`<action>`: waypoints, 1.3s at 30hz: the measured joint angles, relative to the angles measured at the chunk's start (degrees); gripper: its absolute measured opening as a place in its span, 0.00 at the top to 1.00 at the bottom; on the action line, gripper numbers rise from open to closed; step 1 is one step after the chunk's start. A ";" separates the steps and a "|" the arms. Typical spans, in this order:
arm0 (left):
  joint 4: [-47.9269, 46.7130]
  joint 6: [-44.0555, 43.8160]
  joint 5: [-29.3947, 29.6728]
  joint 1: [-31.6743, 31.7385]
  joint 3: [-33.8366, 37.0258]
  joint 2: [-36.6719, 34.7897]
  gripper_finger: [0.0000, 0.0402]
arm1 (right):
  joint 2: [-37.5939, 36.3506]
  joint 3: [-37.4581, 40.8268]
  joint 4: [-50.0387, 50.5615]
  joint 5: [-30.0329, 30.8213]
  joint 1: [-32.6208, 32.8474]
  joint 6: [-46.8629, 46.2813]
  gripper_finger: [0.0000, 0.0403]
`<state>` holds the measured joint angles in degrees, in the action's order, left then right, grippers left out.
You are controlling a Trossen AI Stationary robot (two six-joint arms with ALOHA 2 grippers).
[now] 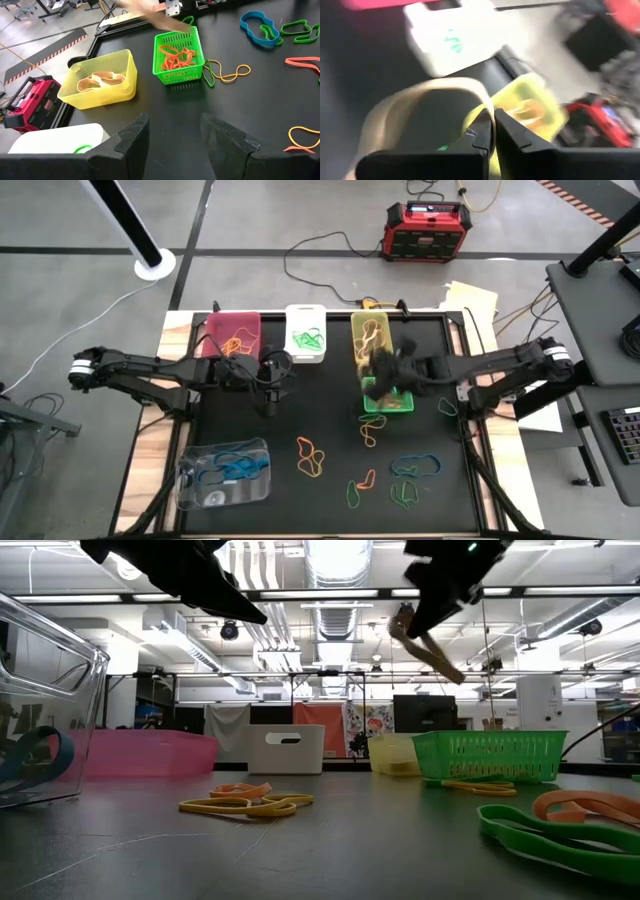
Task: Sort rubber bands into baskets
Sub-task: Put the brown rubber band into the yellow bin, then put the blue rubber band into the transparent bin
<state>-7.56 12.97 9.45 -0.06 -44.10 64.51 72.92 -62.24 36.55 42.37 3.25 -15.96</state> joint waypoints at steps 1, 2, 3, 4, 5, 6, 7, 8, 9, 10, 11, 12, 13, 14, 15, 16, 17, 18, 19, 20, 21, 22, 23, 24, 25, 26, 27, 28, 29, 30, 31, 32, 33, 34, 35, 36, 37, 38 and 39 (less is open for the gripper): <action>-0.01 0.00 0.00 -0.01 0.00 0.00 0.60 | 0.27 0.00 -1.59 0.64 -2.30 1.52 0.98; 0.01 0.00 0.00 0.01 0.00 0.00 0.60 | 0.50 0.00 -3.30 0.78 -4.70 2.80 0.98; 0.01 0.00 0.00 -0.01 0.00 0.02 0.60 | 1.00 0.02 -4.80 0.80 -7.05 3.93 0.98; 0.05 0.00 0.00 0.00 -0.02 0.20 0.60 | 1.63 0.02 -6.25 0.81 -9.37 4.85 0.98; 0.02 0.00 0.00 -0.01 -0.02 0.34 0.60 | 2.29 0.04 -7.47 0.80 -11.55 5.44 0.98; -0.15 0.00 0.00 0.00 -0.02 0.39 0.60 | 3.00 0.04 -8.30 0.77 -13.57 6.41 0.98; -0.23 -0.01 0.00 0.00 -0.02 0.39 0.60 | 3.88 0.04 -9.02 0.74 -15.78 6.73 0.98; -0.12 -0.07 0.00 -0.01 -0.02 0.39 0.60 | 4.73 0.04 -9.50 0.63 -17.74 6.90 0.98; -0.02 -0.11 0.01 -0.01 -0.02 0.37 0.60 | 5.66 0.04 -9.76 0.10 -19.71 6.93 0.98; -0.09 -0.13 0.00 0.01 -0.02 0.37 0.60 | 6.68 0.07 -10.07 -1.06 -21.62 6.97 0.98; -0.18 -0.14 0.01 0.00 -0.02 0.37 0.60 | 7.81 0.07 -10.50 -2.60 -23.28 6.98 0.98; -0.25 -0.13 0.00 -0.01 -0.02 0.37 0.60 | 8.90 0.07 -10.84 -4.40 -24.82 6.98 0.98; -0.19 -0.13 0.01 0.01 -0.02 0.37 0.60 | 10.03 0.07 -11.06 -6.12 -26.20 6.98 0.98; -0.13 -0.13 0.02 0.00 -0.02 0.37 0.60 | 11.34 0.11 -11.63 -7.77 -27.28 7.01 0.98; -0.19 -0.15 0.01 -0.01 -0.02 0.39 0.60 | 12.52 0.11 -12.23 -9.08 -28.10 6.97 0.98; -0.18 -0.15 0.02 0.00 -0.02 0.47 0.60 | 13.62 0.11 -12.51 -9.83 -28.85 6.67 0.98; -0.20 -0.13 0.01 -0.01 -0.02 0.48 0.60 | 14.68 0.12 -12.71 -9.88 -29.40 6.04 0.98; -0.21 -0.09 0.02 0.00 -0.02 0.48 0.60 | 15.67 0.13 -13.19 -9.88 -29.83 4.97 0.98; -0.17 -0.07 0.02 -0.01 -0.02 0.49 0.60 | 16.53 0.12 -13.66 -9.88 -30.21 3.94 0.98; -0.12 -0.07 0.02 0.00 -0.02 0.66 0.60 | 17.22 0.09 -13.50 -9.89 -30.54 3.20 0.97; -0.10 -0.05 0.02 0.00 -0.02 0.74 0.60 | 17.80 0.09 -13.34 -9.89 -30.73 2.74 0.97; -0.32 -0.04 0.02 0.01 -0.02 0.81 0.60 | 18.27 0.09 -13.54 -9.87 -30.78 2.48 0.96; -0.37 -0.04 0.02 0.01 -0.02 0.81 0.60 | 18.62 0.09 -13.85 -9.88 -30.83 2.44 0.95; -0.21 -0.02 0.02 0.01 -0.02 0.89 0.60 | 18.87 0.09 -14.14 -9.90 -30.85 2.46 0.93; 0.01 -0.02 0.02 0.02 -0.02 0.97 0.60 | 19.06 0.09 -14.51 -10.31 -30.85 2.42 0.91; -0.05 -0.01 0.02 0.05 -0.02 1.03 0.60 | 19.14 0.09 -14.87 -11.15 -30.94 2.35 0.89; -0.27 -0.01 0.02 0.05 -0.02 1.06 0.60 | 19.21 0.07 -15.06 -11.87 -31.02 1.95 0.87; -0.33 0.00 0.02 0.05 -0.02 1.07 0.60 | 19.22 0.04 -15.06 -12.31 -31.11 1.48 0.84; -0.17 -0.01 0.02 0.05 -0.02 1.05 0.60 | 19.15 0.04 -15.05 -12.41 -31.31 1.15 0.82; -0.04 0.00 0.02 0.05 -0.02 1.06 0.60 | 19.03 0.04 -15.01 -12.41 -31.42 0.98 0.80; -0.07 0.00 0.02 0.05 -0.02 1.05 0.60 | 18.83 0.04 -15.02 -12.39 -31.44 0.95 0.77; -0.10 0.00 0.02 0.05 -0.02 1.06 0.60 | 18.58 0.04 -15.01 -12.36 -31.49 0.95 0.75; -0.10 0.00 0.02 0.05 -0.02 1.05 0.60 | 18.25 0.04 -15.03 -12.35 -31.48 1.12 0.73; -0.10 0.00 0.02 0.05 -0.02 1.05 0.60 | 17.81 -0.04 -14.97 -12.37 -31.48 1.79 0.71; -0.08 -0.02 0.02 0.05 -0.02 1.05 0.60 | 17.26 -0.11 -14.90 -12.39 -31.41 2.05 0.69; -0.14 -0.04 0.02 0.05 -0.02 1.05 0.60 | 16.68 -0.29 -14.78 -12.40 -31.41 2.19 0.68; -0.13 -0.08 0.02 0.05 -0.02 1.05 0.60 | 15.96 -0.62 -14.64 -12.45 -31.41 2.29 0.66; -0.12 -0.10 0.02 0.05 -0.02 1.05 0.60 | 15.15 -1.09 -14.14 -12.45 -31.41 2.35 0.65; -0.14 -0.11 0.02 0.05 -0.02 1.05 0.60 | 14.25 -1.70 -13.42 -12.45 -31.41 2.56 0.64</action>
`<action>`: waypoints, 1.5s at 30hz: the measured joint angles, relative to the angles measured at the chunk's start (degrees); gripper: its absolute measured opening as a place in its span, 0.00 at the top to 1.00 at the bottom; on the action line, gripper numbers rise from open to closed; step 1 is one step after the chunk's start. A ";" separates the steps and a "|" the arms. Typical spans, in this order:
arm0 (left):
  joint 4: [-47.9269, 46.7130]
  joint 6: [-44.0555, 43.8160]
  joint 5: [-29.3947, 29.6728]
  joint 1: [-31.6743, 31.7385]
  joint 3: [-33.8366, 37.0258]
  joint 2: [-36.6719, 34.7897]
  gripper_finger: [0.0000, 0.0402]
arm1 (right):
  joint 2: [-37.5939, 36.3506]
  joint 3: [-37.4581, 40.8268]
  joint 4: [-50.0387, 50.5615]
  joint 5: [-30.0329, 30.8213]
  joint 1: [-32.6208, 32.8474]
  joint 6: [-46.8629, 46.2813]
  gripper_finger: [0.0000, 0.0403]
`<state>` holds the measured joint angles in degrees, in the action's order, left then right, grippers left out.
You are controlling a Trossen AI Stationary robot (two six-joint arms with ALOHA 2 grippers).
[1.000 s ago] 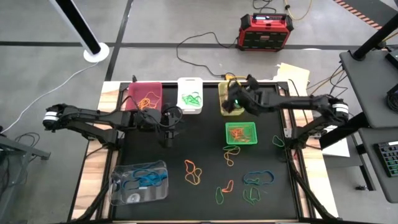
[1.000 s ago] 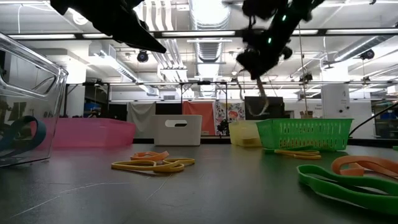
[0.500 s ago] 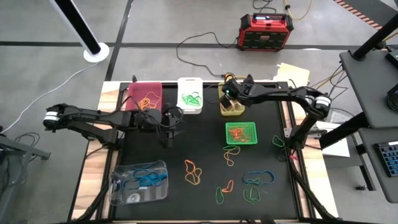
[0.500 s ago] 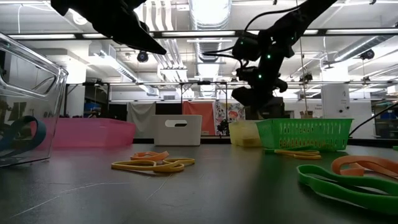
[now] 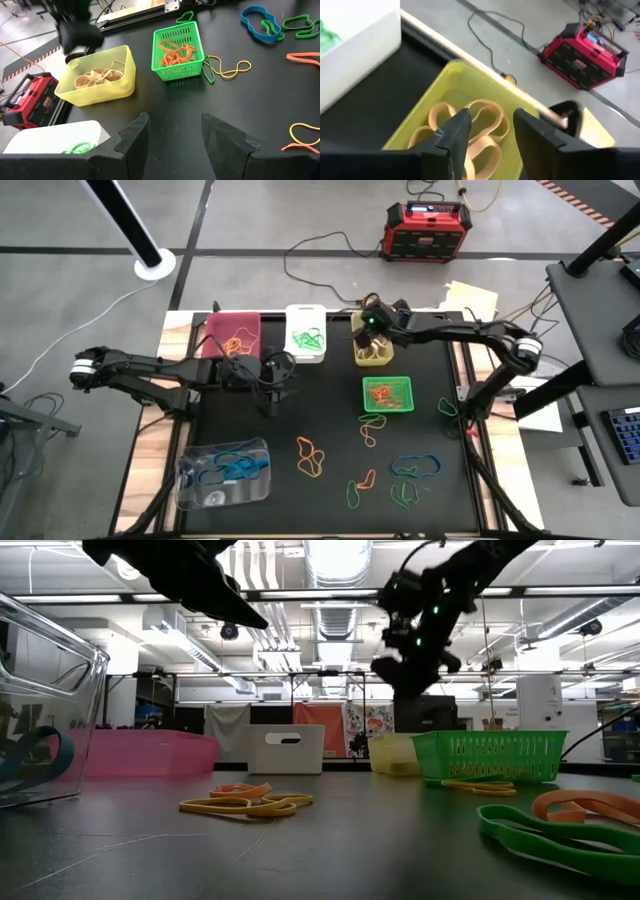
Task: Sort rubber bands into baskets
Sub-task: Put the blue rubber band into the transparent bin
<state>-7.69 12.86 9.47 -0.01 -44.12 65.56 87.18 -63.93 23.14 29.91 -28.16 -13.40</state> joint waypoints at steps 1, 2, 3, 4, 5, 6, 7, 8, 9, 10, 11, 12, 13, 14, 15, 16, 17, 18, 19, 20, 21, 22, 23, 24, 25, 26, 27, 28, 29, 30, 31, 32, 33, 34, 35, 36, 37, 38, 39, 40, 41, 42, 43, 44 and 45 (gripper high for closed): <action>0.01 -0.08 0.00 0.00 0.00 0.00 0.60 | -0.91 -0.73 0.96 -0.05 0.03 0.63 0.63; -0.01 -0.37 0.00 0.00 0.00 0.00 0.60 | -1.98 -1.45 2.05 -0.70 0.19 1.77 0.62; -0.03 -0.69 0.00 0.00 0.00 0.00 0.60 | -3.08 -2.14 3.54 -2.48 0.46 3.12 0.61; -0.01 -1.19 0.00 0.00 0.00 0.00 0.60 | -4.43 -2.75 5.07 -5.09 1.02 4.22 0.60; -0.01 -1.69 0.00 -0.02 0.00 0.00 0.60 | -5.71 -3.18 6.35 -8.90 1.74 4.90 0.60; -0.03 -2.19 0.00 -0.06 0.00 0.00 0.60 | -7.15 -3.44 7.40 -13.49 2.64 5.61 0.60; -0.05 -2.72 0.00 -0.07 0.00 0.00 0.60 | -8.63 -3.45 8.63 -18.85 3.67 5.97 0.60; -0.05 -3.14 0.00 -0.07 0.00 0.00 0.60 | -9.96 -3.26 10.03 -23.83 5.00 6.17 0.60; -0.07 -3.48 0.00 -0.07 0.00 0.00 0.60 | -11.29 -2.91 11.44 -28.35 6.58 5.91 0.61; -0.06 -3.72 0.00 -0.07 0.00 0.00 0.60 | -12.53 -2.43 13.19 -32.69 8.30 5.65 0.62; -0.07 -4.03 0.00 -0.09 0.00 0.00 0.60 | -13.60 -1.96 15.23 -36.24 10.45 5.28 0.63; -0.05 -4.28 0.00 -0.11 0.00 0.00 0.60 | -14.59 -1.41 16.99 -38.24 13.05 3.95 0.63; -0.03 -4.39 0.00 -0.11 0.00 0.00 0.60 | -15.38 -0.83 18.48 -38.97 15.90 2.36 0.64; -0.03 -4.42 0.00 -0.14 0.00 0.00 0.60 | -16.03 -0.11 19.73 -38.95 18.86 0.46 0.65; -0.01 -4.47 0.00 -0.20 0.00 0.00 0.60 | -16.60 0.79 20.81 -38.95 21.98 -1.63 0.66; 0.07 -4.59 0.00 -0.20 0.00 0.00 0.60 | -16.99 1.74 21.70 -38.93 24.99 -3.61 0.67; 0.16 -4.61 0.00 -0.20 0.00 0.00 0.60 | -17.18 2.67 21.99 -38.82 28.14 -5.67 0.68; 0.25 -4.61 0.00 -0.20 0.00 0.00 0.60 | -17.20 3.52 22.02 -38.25 31.26 -7.27 0.68; 0.45 -4.63 0.00 -0.20 0.00 0.00 0.60 | -17.18 4.41 22.10 -36.68 34.60 -8.72 0.69; 0.76 -4.63 0.00 -0.20 0.00 0.00 0.60 | -16.88 5.28 22.52 -34.42 37.78 -10.16 0.69; 0.98 -4.63 0.00 -0.20 0.00 0.00 0.60 | -16.49 6.13 22.99 -32.19 40.82 -12.08 0.69; 1.08 -4.63 0.00 -0.20 0.00 0.00 0.60 | -15.95 6.97 23.30 -30.46 43.70 -14.34 0.69; 1.10 -4.61 -0.01 -0.20 0.00 0.00 0.60 | -15.28 7.74 23.54 -29.60 46.16 -16.75 0.69; 1.16 -4.61 -0.02 -0.20 0.00 0.00 0.60 | -14.55 8.45 23.68 -29.06 48.38 -19.03 0.68; 1.21 -4.59 -0.02 -0.20 0.00 -0.02 0.60 | -13.86 9.08 23.61 -28.55 50.35 -21.62 0.68; 1.24 -4.55 0.00 -0.20 0.00 -0.02 0.60 | -13.14 9.65 23.46 -28.39 52.14 -24.15 0.67; 1.28 -4.53 -0.02 -0.18 0.00 -0.02 0.60 | -12.33 10.17 23.50 -28.37 53.73 -26.77 0.67; 1.30 -4.51 -0.02 -0.17 0.00 -0.02 0.60 | -11.39 10.56 23.52 -28.36 55.07 -29.02 0.66; 1.29 -4.48 -0.02 -0.17 0.00 -0.02 0.60 | -10.38 10.82 23.54 -28.31 56.28 -30.84 0.66; 1.39 -4.43 -0.02 -0.17 0.00 -0.02 0.60 | -9.28 10.98 23.52 -28.33 57.31 -32.28 0.65; 1.54 -4.34 -0.01 -0.17 0.00 -0.02 0.60 | -8.15 11.03 23.60 -28.36 58.15 -33.33 0.65; 1.66 -4.19 -0.02 -0.17 0.00 -0.02 0.60 | -6.98 11.03 23.54 -28.28 58.78 -33.89 0.65; 1.69 -4.02 -0.02 -0.17 0.00 -0.02 0.60 | -5.78 11.03 23.45 -28.25 59.29 -34.33 0.64; 1.68 -3.98 -0.02 -0.17 0.00 -0.02 0.60 | -4.56 11.03 23.47 -28.26 59.77 -34.59 0.64; 1.69 -3.98 -0.02 -0.17 0.00 -0.02 0.60 | -3.38 11.03 23.45 -28.27 60.22 -34.63 0.64; 1.69 -3.98 -0.02 -0.17 0.00 -0.02 0.60 | -2.31 11.03 23.47 -28.39 60.54 -34.63 0.63; 1.69 -3.98 -0.02 -0.17 0.00 -0.02 0.60 | -1.32 11.03 23.47 -28.42 60.84 -34.61 0.63; 1.69 -3.98 -0.01 -0.17 0.00 -0.02 0.60 | -0.50 11.03 23.49 -28.45 61.09 -34.58 0.63; 1.69 -3.98 -0.02 -0.17 0.00 -0.02 0.60 | 0.30 11.03 23.45 -28.47 61.29 -34.57 0.63; 1.69 -3.98 -0.02 -0.17 0.00 -0.02 0.60 | 1.04 11.03 23.45 -28.55 61.35 -34.57 0.63; 1.69 -3.98 -0.02 -0.17 0.00 -0.02 0.60 | 1.67 11.03 23.47 -28.59 61.33 -34.57 0.63; 1.67 -3.98 -0.02 -0.17 0.00 -0.02 0.60 | 2.29 11.03 23.47 -28.59 61.33 -34.57 0.63; 1.69 -3.98 -0.02 -0.17 0.00 -0.02 0.60 | 2.71 11.03 23.46 -28.65 61.33 -34.45 0.63; 1.69 -3.98 -0.02 -0.17 0.00 -0.02 0.60 | 3.02 11.03 23.45 -28.66 61.31 -34.19 0.64; 1.69 -3.98 -0.02 -0.17 0.00 -0.02 0.60 | 3.27 11.03 23.41 -28.65 61.31 -34.09 0.66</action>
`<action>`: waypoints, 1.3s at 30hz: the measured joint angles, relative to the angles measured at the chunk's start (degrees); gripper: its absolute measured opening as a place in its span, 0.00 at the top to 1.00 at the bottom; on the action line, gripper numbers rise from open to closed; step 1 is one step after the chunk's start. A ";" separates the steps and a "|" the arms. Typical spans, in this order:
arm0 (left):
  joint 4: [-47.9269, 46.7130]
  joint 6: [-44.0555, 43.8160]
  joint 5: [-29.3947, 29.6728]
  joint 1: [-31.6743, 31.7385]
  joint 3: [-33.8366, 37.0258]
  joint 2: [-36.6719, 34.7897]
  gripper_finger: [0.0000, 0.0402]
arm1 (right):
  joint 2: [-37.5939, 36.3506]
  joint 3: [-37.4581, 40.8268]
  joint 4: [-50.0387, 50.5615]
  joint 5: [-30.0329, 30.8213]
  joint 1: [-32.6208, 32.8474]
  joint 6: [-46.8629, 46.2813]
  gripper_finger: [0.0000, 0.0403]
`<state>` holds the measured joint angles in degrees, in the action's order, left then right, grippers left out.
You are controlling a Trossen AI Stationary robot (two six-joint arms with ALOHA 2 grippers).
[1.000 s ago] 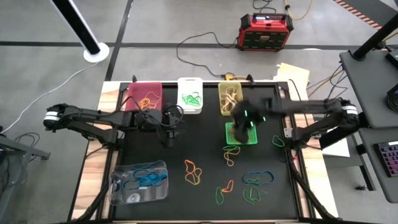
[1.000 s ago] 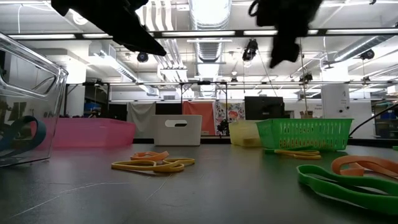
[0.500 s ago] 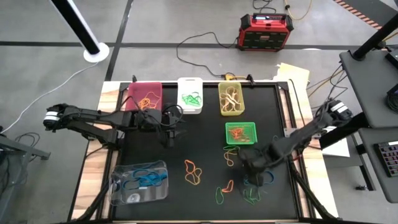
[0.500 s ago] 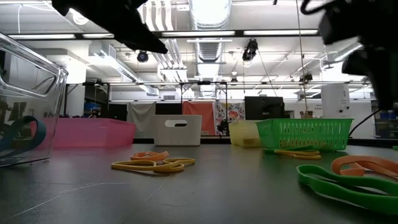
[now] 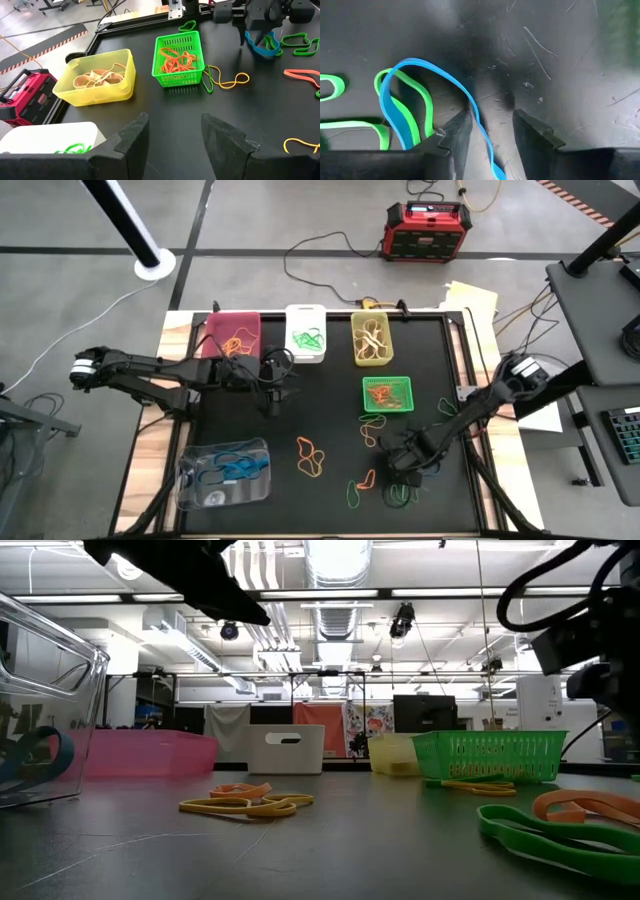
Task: Sort rubber bands into baskets
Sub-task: Put the blue rubber band into the transparent bin
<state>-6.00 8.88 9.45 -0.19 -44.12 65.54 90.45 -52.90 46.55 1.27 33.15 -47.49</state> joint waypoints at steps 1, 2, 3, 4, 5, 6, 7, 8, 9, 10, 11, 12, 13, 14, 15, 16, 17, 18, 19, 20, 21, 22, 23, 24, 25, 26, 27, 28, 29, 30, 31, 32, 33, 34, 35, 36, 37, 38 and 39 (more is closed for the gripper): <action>0.00 0.00 0.00 0.00 0.00 0.00 0.60 | 0.24 0.00 -0.09 -0.01 0.00 0.11 0.68; 0.00 0.00 0.00 0.00 0.00 0.00 0.60 | 0.48 0.00 -0.13 -0.07 0.00 0.12 0.71; 0.00 0.00 0.00 0.00 0.00 0.00 0.60 | 0.58 0.00 -0.14 -0.13 0.00 0.12 0.74; -0.02 0.00 0.00 0.00 0.00 0.00 0.60 | 0.62 0.00 -0.30 -0.18 0.00 0.12 0.79; 0.00 0.00 0.00 0.00 0.00 0.00 0.60 | 0.64 0.00 -0.67 -0.18 0.00 0.12 0.83; 0.00 0.00 0.00 0.00 0.00 0.00 0.60 | 0.66 0.00 -0.91 -0.18 0.00 0.12 0.88; 0.00 0.00 0.00 0.00 0.00 0.00 0.60 | 0.70 0.00 -0.94 -0.19 0.00 0.17 0.93; 0.00 0.00 0.00 0.00 0.00 0.00 0.60 | 0.71 0.00 -0.95 -0.20 0.00 0.17 0.95; 0.00 0.00 0.00 0.00 0.00 0.00 0.60 | 0.71 0.00 -1.00 -0.21 0.00 0.09 0.96; 0.00 0.00 0.00 0.00 0.00 0.00 0.60 | 0.70 0.00 -1.03 -0.21 0.00 0.06 0.97; 0.00 0.00 0.00 0.00 0.00 0.00 0.60 | 0.50 0.00 -1.00 -0.20 0.00 0.05 0.97; 0.01 -0.04 0.00 0.00 0.00 0.00 0.60 | 0.07 0.00 -0.99 -0.03 0.00 0.00 0.97; 0.13 -0.25 -0.01 0.00 0.00 0.00 0.60 | -0.70 0.00 -1.00 0.48 0.00 -0.19 0.98; 0.61 -0.54 -0.10 -0.06 0.00 0.00 0.60 | -1.75 -0.12 -0.87 1.56 -0.02 -0.28 0.98; 1.40 -0.79 -0.63 -0.15 0.00 0.00 0.60 | -3.13 -0.34 -0.83 3.26 -0.08 -0.22 0.98; 2.32 -0.90 -1.99 -0.21 0.00 0.00 0.60 | -4.52 -0.70 -0.96 5.29 -0.16 0.17 0.98; 3.19 -0.90 -3.95 -0.31 0.00 0.00 0.60 | -6.11 -1.16 -1.07 7.50 -0.40 0.68 0.98; 3.92 -0.99 -6.55 -0.45 0.00 0.00 0.60 | -7.77 -1.42 -1.20 9.67 -0.58 1.20 0.98; 4.68 -1.06 -9.31 -0.57 0.00 0.00 0.60 | -9.41 -1.78 -1.10 12.12 -0.92 1.79 0.98; 5.94 -1.21 -11.93 -0.71 0.00 0.00 0.60 | -10.97 -2.19 -1.35 14.72 -1.29 2.42 0.98; 7.51 -1.53 -14.47 -0.92 0.00 0.00 0.60 | -12.60 -2.41 -2.59 17.39 -1.58 3.72 0.98; 9.03 -1.82 -16.28 -1.10 0.00 0.00 0.60 | -14.00 -2.66 -3.94 20.03 -1.90 5.47 0.98; 10.70 -1.95 -17.70 -1.39 0.00 0.10 0.60 | -15.33 -2.78 -5.58 22.59 -2.28 7.72 0.98; 12.17 -1.95 -18.41 -1.69 0.00 0.29 0.60 | -16.57 -2.89 -7.28 24.93 -2.71 10.23 0.98; 13.26 -1.92 -18.72 -2.02 0.00 0.46 0.60 | -17.58 -2.93 -9.38 27.12 -3.20 12.99 0.98; 14.35 -1.92 -18.93 -2.26 0.00 0.78 0.60 | -18.47 -2.95 -11.58 28.91 -3.81 16.14 0.98; 15.65 -1.88 -19.00 -2.46 0.00 1.12 0.60 | -19.19 -2.95 -14.01 30.41 -4.45 19.34 0.98; 16.72 -1.84 -19.06 -2.61 0.00 1.59 0.60 | -19.77 -2.95 -16.93 31.70 -5.19 22.87 0.98; 17.41 -1.80 -19.08 -2.71 0.00 1.99 0.60 | -20.15 -2.95 -19.82 32.56 -5.93 26.71 0.98; 17.92 -1.75 -19.08 -2.77 0.00 2.52 0.60 | -20.27 -2.95 -23.13 33.27 -6.71 30.34 0.98; 18.65 -1.77 -19.08 -2.78 0.00 3.08 0.60 | -20.30 -2.95 -26.58 33.44 -7.64 34.07 0.98; 19.30 -1.90 -19.08 -2.78 0.00 3.67 0.60 | -20.25 -2.95 -29.67 33.43 -8.52 37.43 0.98; 20.12 -2.11 -19.08 -2.78 0.00 4.23 0.60 | -19.93 -2.95 -33.00 33.44 -9.44 40.57 0.98; 21.14 -2.75 -19.06 -2.78 0.00 4.74 0.60 | -19.55 -2.95 -36.65 33.43 -10.40 43.56 0.98; 22.31 -3.67 -19.07 -2.78 0.00 5.37 0.60 | -19.03 -2.95 -39.82 33.39 -11.26 46.23 0.98; 23.58 -4.86 -19.08 -2.78 0.00 6.06 0.60 | -18.35 -2.95 -42.58 33.41 -11.99 48.51 0.98; 24.41 -5.99 -19.07 -2.78 0.00 6.66 0.60 | -17.67 -2.93 -45.24 33.39 -12.77 50.58 0.98; 24.59 -6.66 -19.06 -2.78 0.00 7.14 0.60 | -16.89 -2.93 -47.69 33.23 -13.43 52.58 0.98; 24.69 -6.85 -19.06 -2.78 0.00 7.72 0.60 | -16.12 -2.93 -49.70 33.01 -13.95 54.36 0.98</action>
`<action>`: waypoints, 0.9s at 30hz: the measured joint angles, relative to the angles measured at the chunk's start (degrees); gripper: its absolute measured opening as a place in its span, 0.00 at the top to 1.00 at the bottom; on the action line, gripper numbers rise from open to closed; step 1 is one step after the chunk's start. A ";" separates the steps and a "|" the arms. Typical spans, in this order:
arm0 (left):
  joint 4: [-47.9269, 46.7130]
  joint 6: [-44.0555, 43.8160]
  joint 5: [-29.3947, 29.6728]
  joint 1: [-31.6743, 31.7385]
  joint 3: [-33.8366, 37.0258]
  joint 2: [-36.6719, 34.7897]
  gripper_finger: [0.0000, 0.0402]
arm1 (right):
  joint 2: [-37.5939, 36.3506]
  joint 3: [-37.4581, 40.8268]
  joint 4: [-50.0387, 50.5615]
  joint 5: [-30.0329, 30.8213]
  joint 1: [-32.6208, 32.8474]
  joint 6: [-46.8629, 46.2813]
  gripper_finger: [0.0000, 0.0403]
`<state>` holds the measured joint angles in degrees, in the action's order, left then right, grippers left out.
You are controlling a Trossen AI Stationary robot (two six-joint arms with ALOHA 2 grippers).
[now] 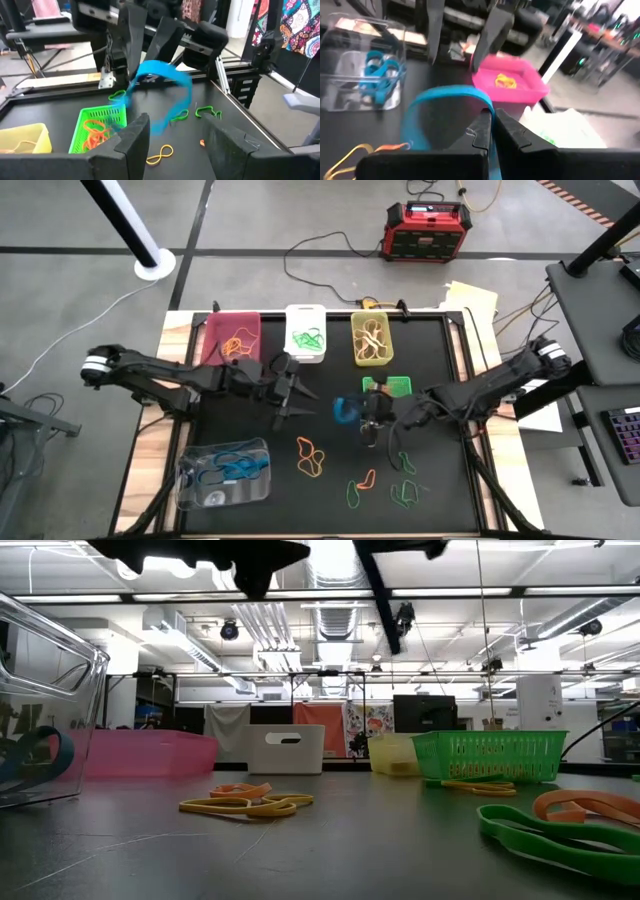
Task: Sort rubber bands into baskets
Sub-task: Put the blue rubber band into the transparent bin
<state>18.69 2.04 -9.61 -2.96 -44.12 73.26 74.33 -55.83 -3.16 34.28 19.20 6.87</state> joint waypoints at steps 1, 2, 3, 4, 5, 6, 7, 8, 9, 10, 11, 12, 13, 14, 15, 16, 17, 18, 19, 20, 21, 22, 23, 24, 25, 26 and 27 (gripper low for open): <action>0.13 -0.12 0.00 0.00 -0.11 0.51 0.60 | 0.60 -0.01 -1.61 -0.23 -0.46 1.80 0.98; 0.26 -0.32 0.00 0.00 -0.17 0.84 0.60 | 1.31 -0.11 -2.80 -0.23 -0.82 3.34 0.98; 0.21 -0.47 0.01 0.00 -0.21 1.27 0.60 | 2.16 -0.49 -3.52 -0.23 -1.19 4.46 0.98; 0.27 -0.47 0.12 0.00 -0.54 1.74 0.60 | 2.86 -1.00 -3.99 -0.22 -1.58 5.03 0.98; 0.34 -0.61 0.84 0.00 -0.83 2.23 0.60 | 3.62 -1.53 -4.23 -0.23 -1.98 5.72 0.98; 0.31 -0.74 1.62 0.00 -1.03 2.71 0.60 | 4.51 -2.19 -4.49 -0.14 -2.39 5.92 0.98; 0.28 -0.98 2.23 0.02 -1.25 3.17 0.60 | 5.26 -3.08 -4.91 -0.02 -2.77 6.22 0.98; 0.13 -1.09 2.71 0.02 -1.57 3.69 0.60 | 6.03 -4.05 -5.04 0.17 -3.02 6.56 0.98; 0.20 -1.11 2.72 0.02 -1.89 4.23 0.60 | 6.83 -4.89 -4.86 0.43 -3.22 7.05 0.98; 0.28 -1.11 2.72 0.04 -2.08 4.59 0.60 | 7.61 -5.89 -4.84 0.54 -3.47 7.63 0.98; 0.22 -1.08 2.70 0.04 -2.12 4.95 0.60 | 8.46 -6.87 -4.92 0.44 -3.52 8.18 0.98; 0.19 -0.76 2.66 0.02 -2.24 5.37 0.60 | 9.22 -7.77 -4.62 0.44 -3.54 8.94 0.98; 0.23 -0.44 2.66 0.00 -2.42 5.72 0.60 | 9.94 -8.78 -4.13 0.43 -3.62 9.71 0.98; -0.01 -0.21 2.62 -0.07 -2.42 5.99 0.60 | 10.71 -9.88 -3.83 0.42 -3.60 10.56 0.98; -0.15 -0.19 2.62 -0.11 -2.42 6.19 0.60 | 11.36 -10.98 -3.30 0.43 -3.60 10.96 0.98; 0.03 -0.17 2.64 -0.11 -2.42 6.35 0.61 | 11.78 -11.88 -2.48 0.64 -3.60 11.61 0.98; -0.04 -0.19 2.60 -0.11 -2.42 6.42 0.62 | 12.43 -12.80 -1.67 1.44 -3.60 12.26 0.98; -0.03 -0.24 2.53 -0.16 -2.42 6.42 0.63 | 12.99 -13.80 -1.35 2.17 -3.64 12.82 0.98; -0.01 -0.61 1.95 -0.17 -2.42 6.41 0.64 | 13.31 -14.47 -0.55 2.88 -3.66 13.60 0.98; 0.03 -0.73 0.82 -0.17 -2.42 6.36 0.64 | 13.83 -14.92 0.32 3.62 -3.67 14.04 0.98; 0.18 -0.77 -0.16 -0.17 -2.42 6.20 0.65 | 14.33 -15.50 0.48 3.96 -3.69 14.72 0.98; 0.08 -0.83 -0.81 -0.19 -2.40 5.96 0.66 | 14.80 -16.00 0.35 3.90 -3.72 15.20 0.98; 0.02 -0.85 -1.20 -0.24 -2.40 5.76 0.67 | 15.18 -16.32 0.48 3.89 -3.75 15.62 0.98; 0.22 -0.95 -1.40 -0.26 -2.40 5.54 0.69 | 15.52 -16.74 0.88 3.91 -3.75 15.80 0.98; -0.07 -1.10 -1.46 -0.26 -2.40 5.33 0.71 | 15.78 -17.31 1.21 3.89 -3.75 15.89 0.98; -0.29 -1.26 -1.44 -0.26 -2.38 5.25 0.74 | 15.99 -17.73 1.65 3.90 -3.78 15.81 0.98; -0.52 -1.31 -1.44 -0.24 -2.38 5.19 0.78 | 16.08 -18.10 2.46 3.93 -3.75 15.72 0.98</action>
<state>18.17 0.73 -11.05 -3.20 -46.50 78.45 90.41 -73.94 -0.70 38.21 15.44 22.59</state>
